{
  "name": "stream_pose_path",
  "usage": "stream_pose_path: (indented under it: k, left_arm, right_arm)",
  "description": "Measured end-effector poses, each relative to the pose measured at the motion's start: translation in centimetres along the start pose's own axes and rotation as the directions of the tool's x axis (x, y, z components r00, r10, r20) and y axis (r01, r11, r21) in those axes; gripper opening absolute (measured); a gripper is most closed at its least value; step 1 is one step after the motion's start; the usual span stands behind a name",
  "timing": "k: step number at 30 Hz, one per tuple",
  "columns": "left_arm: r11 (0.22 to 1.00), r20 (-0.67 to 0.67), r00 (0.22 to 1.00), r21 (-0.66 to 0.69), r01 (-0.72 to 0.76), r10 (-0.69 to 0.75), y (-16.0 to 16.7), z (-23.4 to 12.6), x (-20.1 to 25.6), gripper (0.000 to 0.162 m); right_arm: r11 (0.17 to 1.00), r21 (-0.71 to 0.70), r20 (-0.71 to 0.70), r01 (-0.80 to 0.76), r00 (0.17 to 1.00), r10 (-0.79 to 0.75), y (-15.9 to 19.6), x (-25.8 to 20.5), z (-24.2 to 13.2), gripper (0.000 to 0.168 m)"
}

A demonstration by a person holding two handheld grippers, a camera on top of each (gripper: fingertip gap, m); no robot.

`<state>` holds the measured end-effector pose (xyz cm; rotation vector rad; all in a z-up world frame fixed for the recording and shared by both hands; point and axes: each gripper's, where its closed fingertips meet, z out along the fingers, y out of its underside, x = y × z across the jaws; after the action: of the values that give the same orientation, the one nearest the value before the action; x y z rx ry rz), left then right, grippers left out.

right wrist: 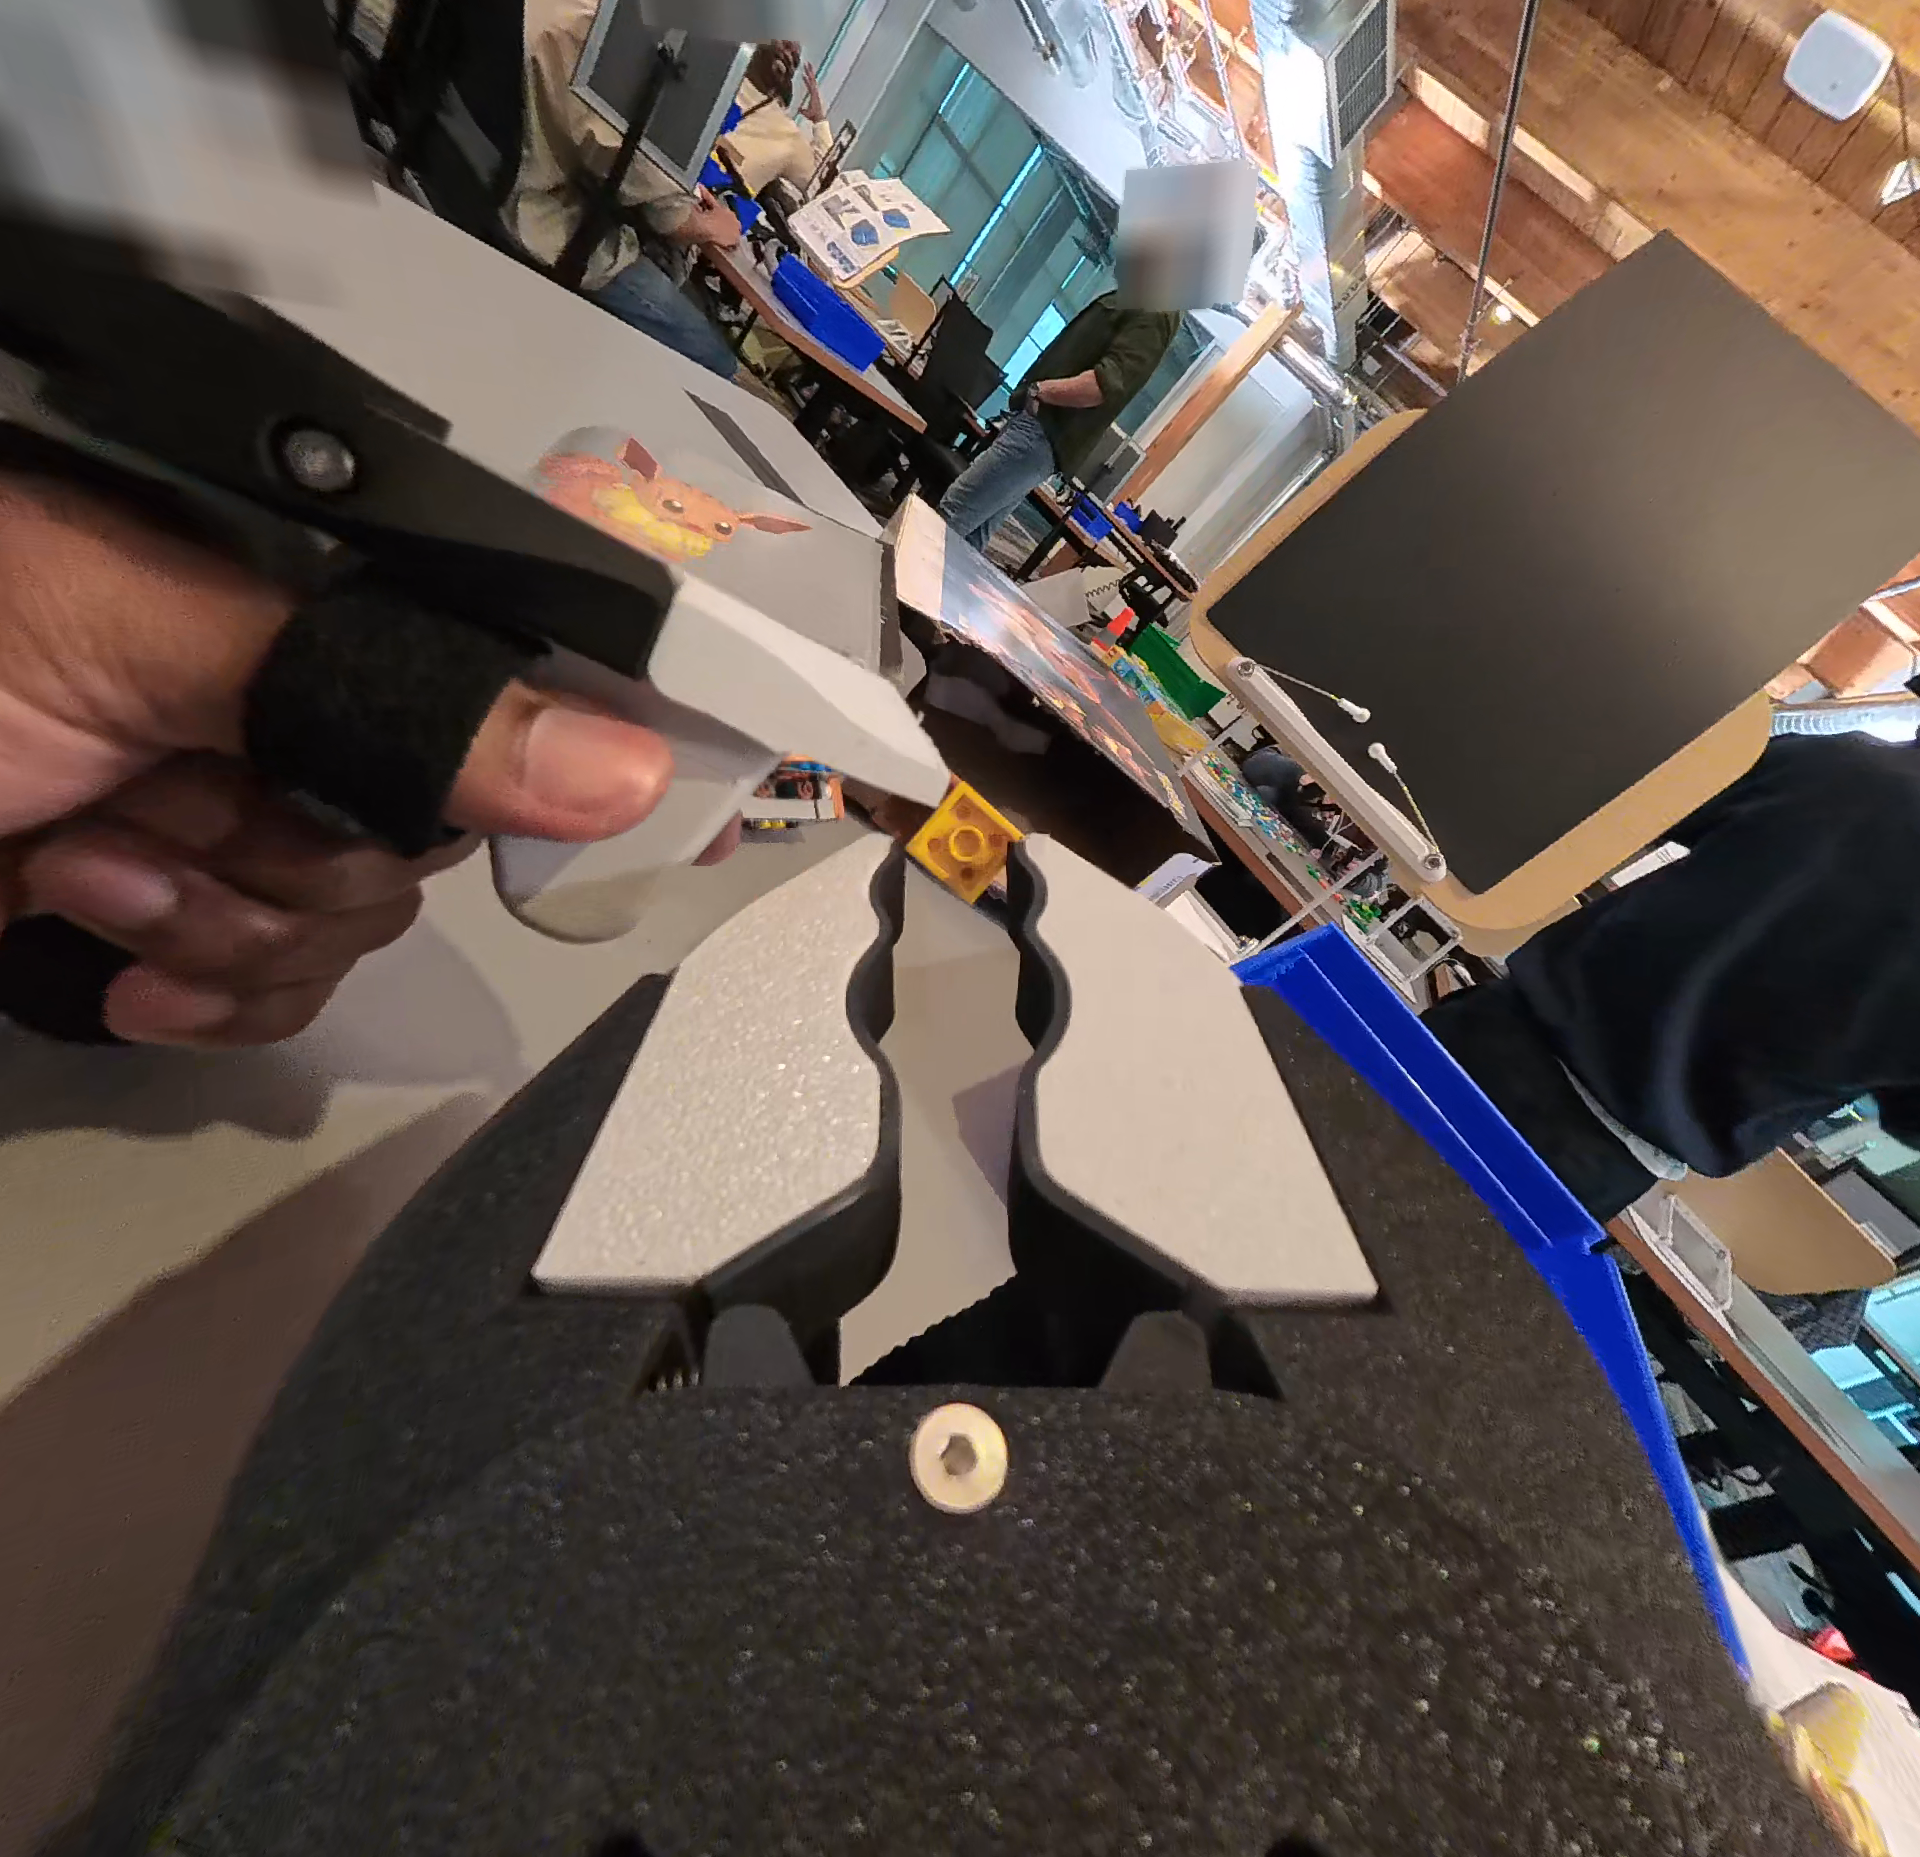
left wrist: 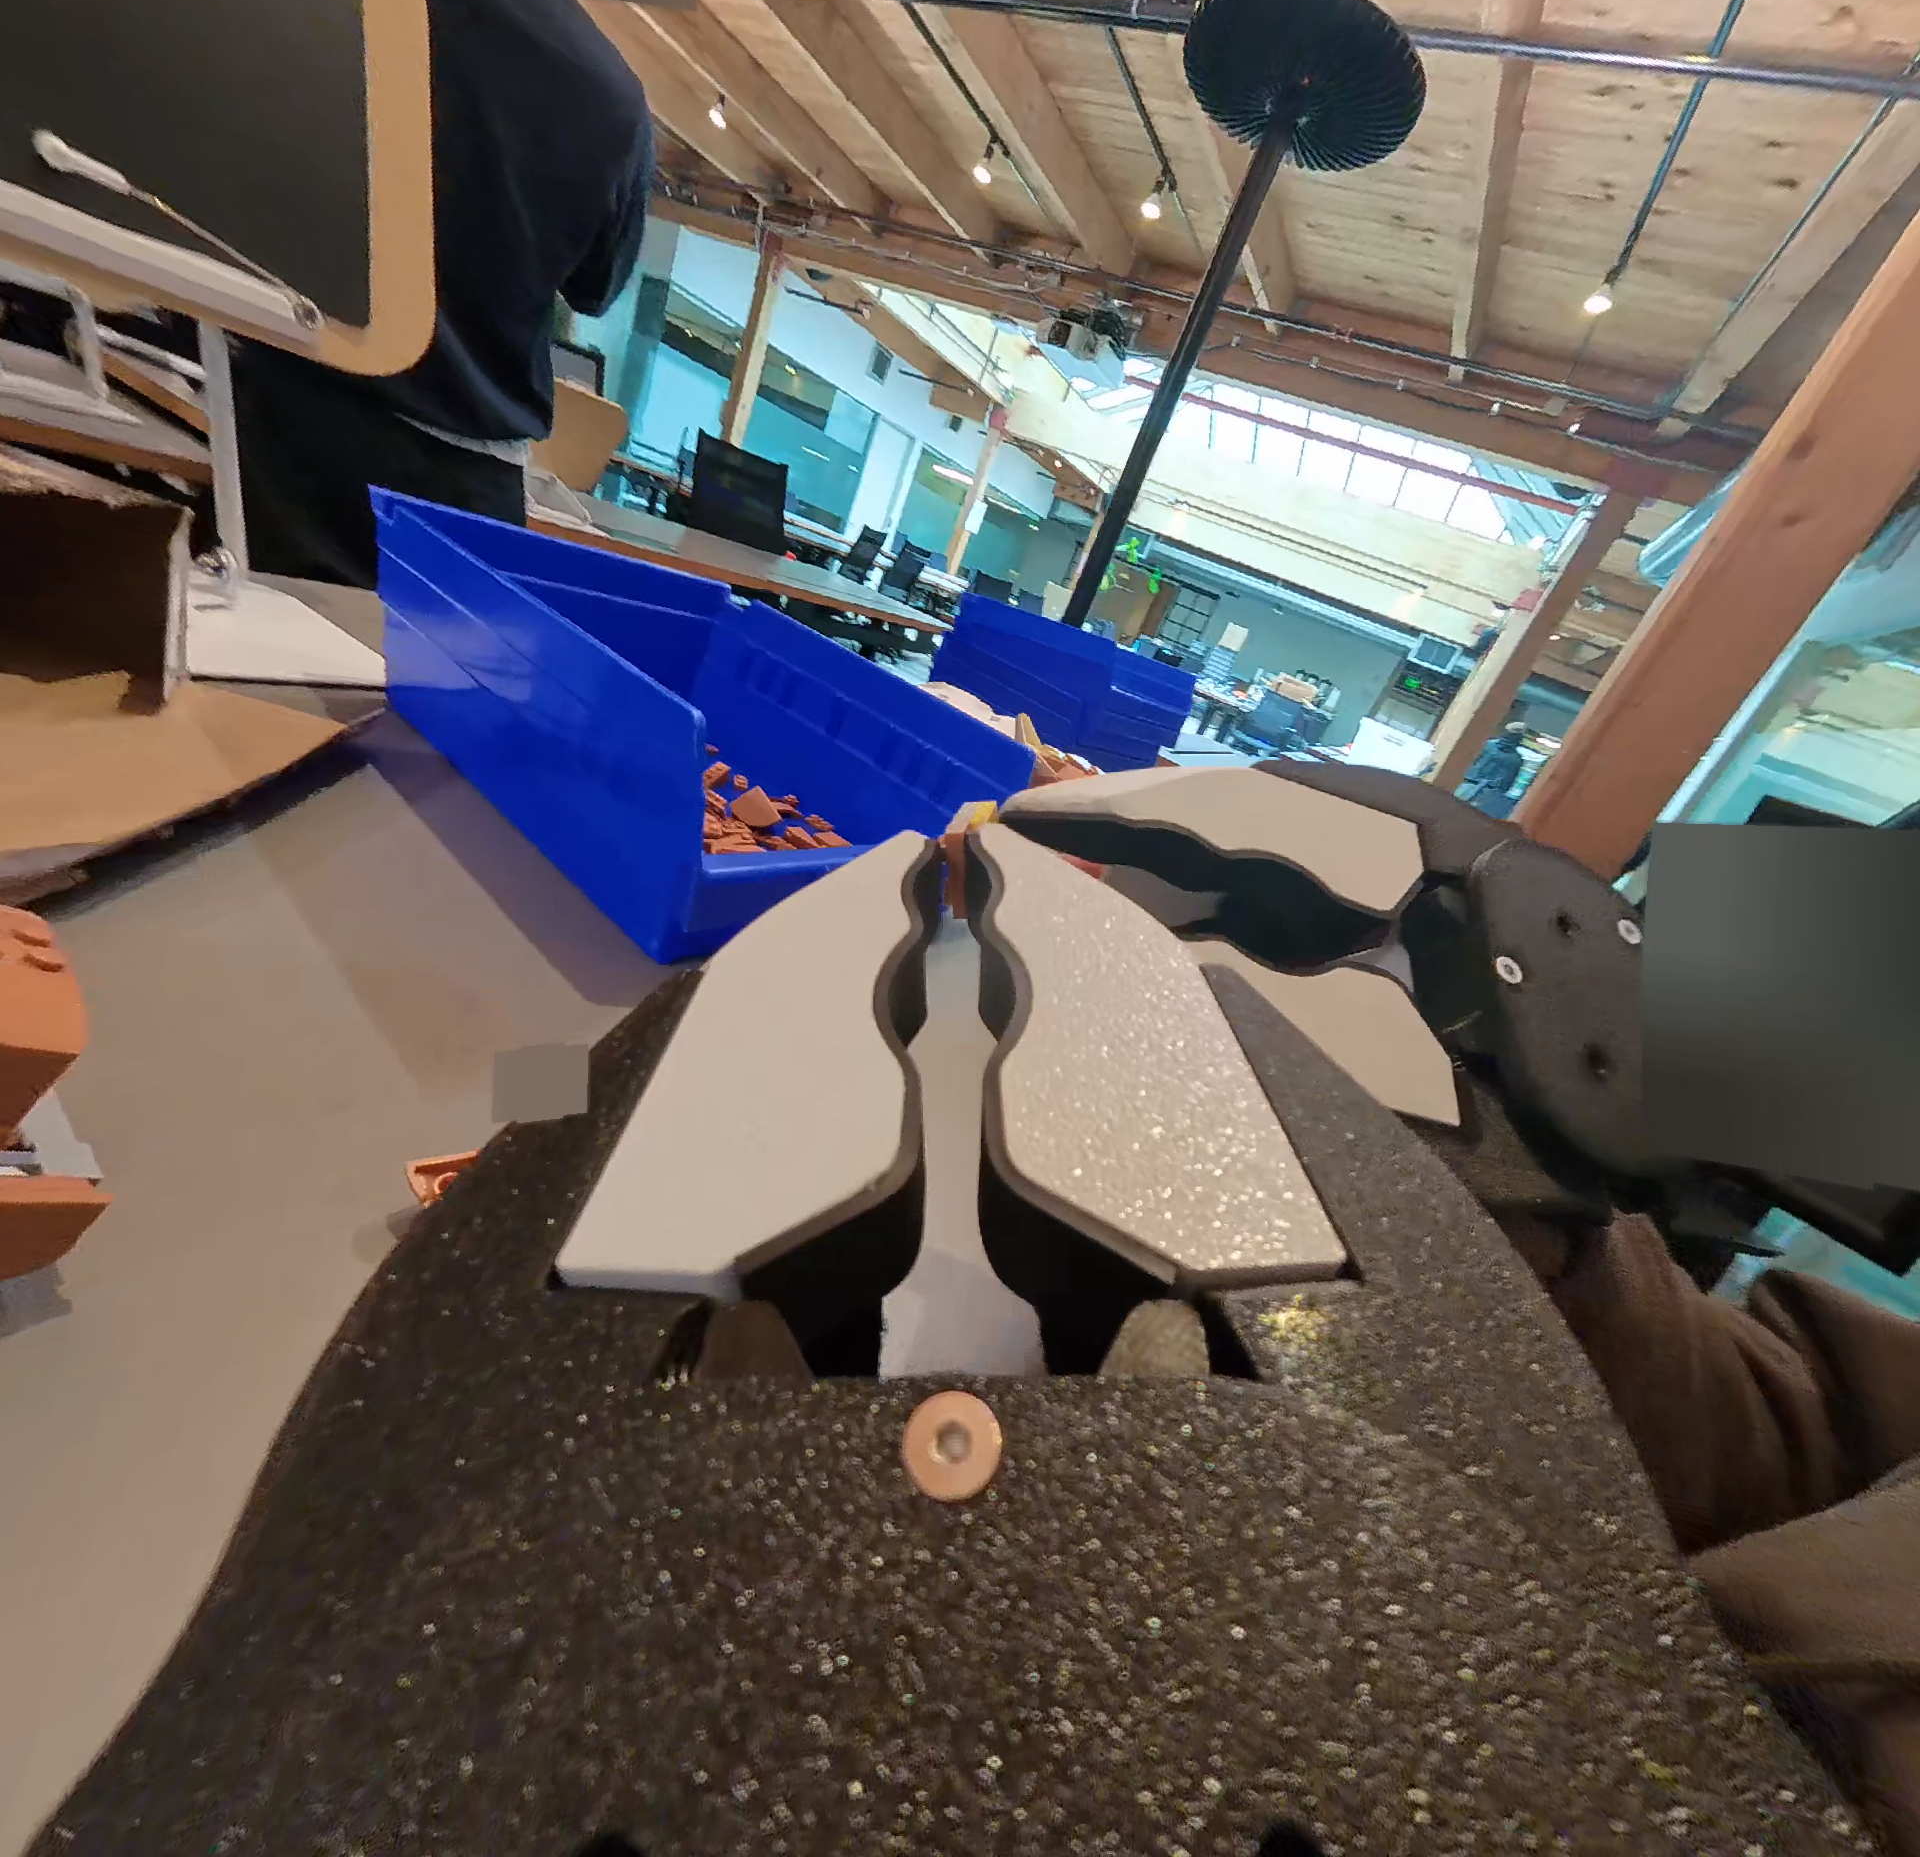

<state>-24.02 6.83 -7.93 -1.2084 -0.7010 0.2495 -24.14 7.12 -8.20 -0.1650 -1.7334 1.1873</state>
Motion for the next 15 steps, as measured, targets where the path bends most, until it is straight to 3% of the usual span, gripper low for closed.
stream_pose_path:
  k: [5, 11, 15]
  left_arm:
    - [0.996, 0.016, 0.997, 0.041, -0.073, 0.073, -0.1, -0.3, 0.6, 0.004]
    - [0.989, -0.004, 0.993, 0.088, -0.121, 0.122, -0.1, -0.7, 1.3, 0.004]
    - [0.979, 0.000, 0.985, 0.110, -0.170, 0.171, -0.1, -0.7, 1.8, 0.004]
  right_arm:
    - [0.998, 0.032, 0.016, -0.053, 0.998, 0.053, -0.3, -0.2, -0.4, 0.018]
    - [0.971, 0.086, 0.083, -0.221, 0.973, 0.214, -1.0, 0.3, -1.3, 0.015]
    - [0.970, 0.088, 0.091, -0.229, 0.971, 0.221, -1.1, 0.2, -1.5, 0.015]
